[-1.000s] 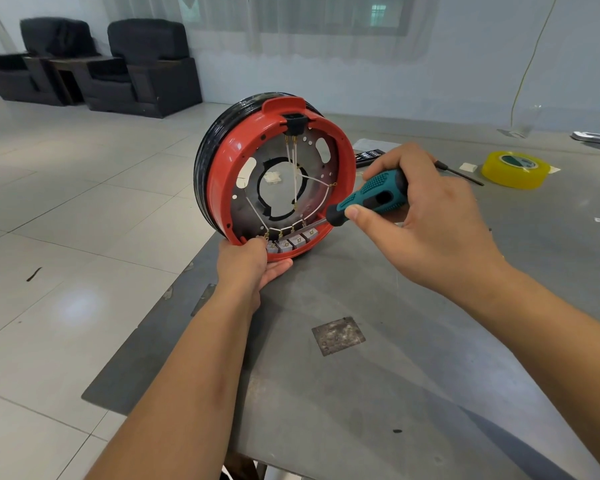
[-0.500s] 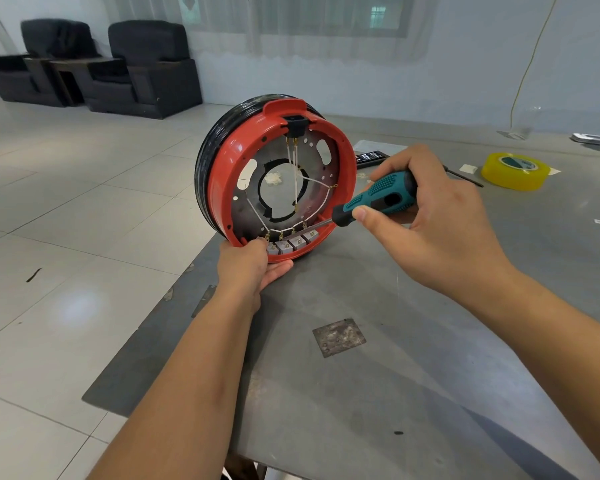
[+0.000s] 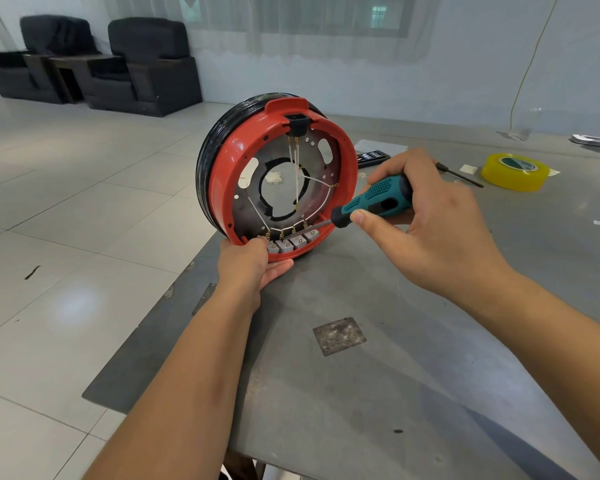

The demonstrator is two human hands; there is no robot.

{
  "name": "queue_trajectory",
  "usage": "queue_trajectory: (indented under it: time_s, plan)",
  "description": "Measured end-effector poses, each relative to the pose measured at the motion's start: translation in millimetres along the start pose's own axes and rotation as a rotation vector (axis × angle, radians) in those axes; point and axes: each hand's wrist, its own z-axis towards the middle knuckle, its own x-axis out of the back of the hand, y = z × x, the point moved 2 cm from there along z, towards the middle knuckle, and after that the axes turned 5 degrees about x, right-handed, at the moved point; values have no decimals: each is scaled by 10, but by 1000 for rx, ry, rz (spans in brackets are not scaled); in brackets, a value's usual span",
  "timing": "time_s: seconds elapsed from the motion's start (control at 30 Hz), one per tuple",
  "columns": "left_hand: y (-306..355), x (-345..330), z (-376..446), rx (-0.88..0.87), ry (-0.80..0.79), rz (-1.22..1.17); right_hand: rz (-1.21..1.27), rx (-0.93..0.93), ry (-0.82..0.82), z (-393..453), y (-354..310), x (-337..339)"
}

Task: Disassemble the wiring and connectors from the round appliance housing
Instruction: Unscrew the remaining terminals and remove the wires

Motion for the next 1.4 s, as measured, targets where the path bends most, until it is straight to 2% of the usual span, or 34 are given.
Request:
queue_trajectory:
  time_s: [0.17,0.57,0.87,1.03,1.2,1.4]
  plan:
    - [14,-6,-22,0,-4,-4,-48,84,14,-191,-42,-30]
    - [6,-16,-37,-38,-22,-18,5,90,116,-500,27,-94]
    - [13,-25,-31,-27,-18,-19,51,130,141,-647,24,-164]
    - [58,-9,-45,34,-55,-61,38,210,94,-749,-6,-252]
    - [36,-10,-35,16,-43,-31,70,133,155,-734,25,-238]
    - [11,-5,-16,-2,-38,-28,93,-1,154,-591,61,-136]
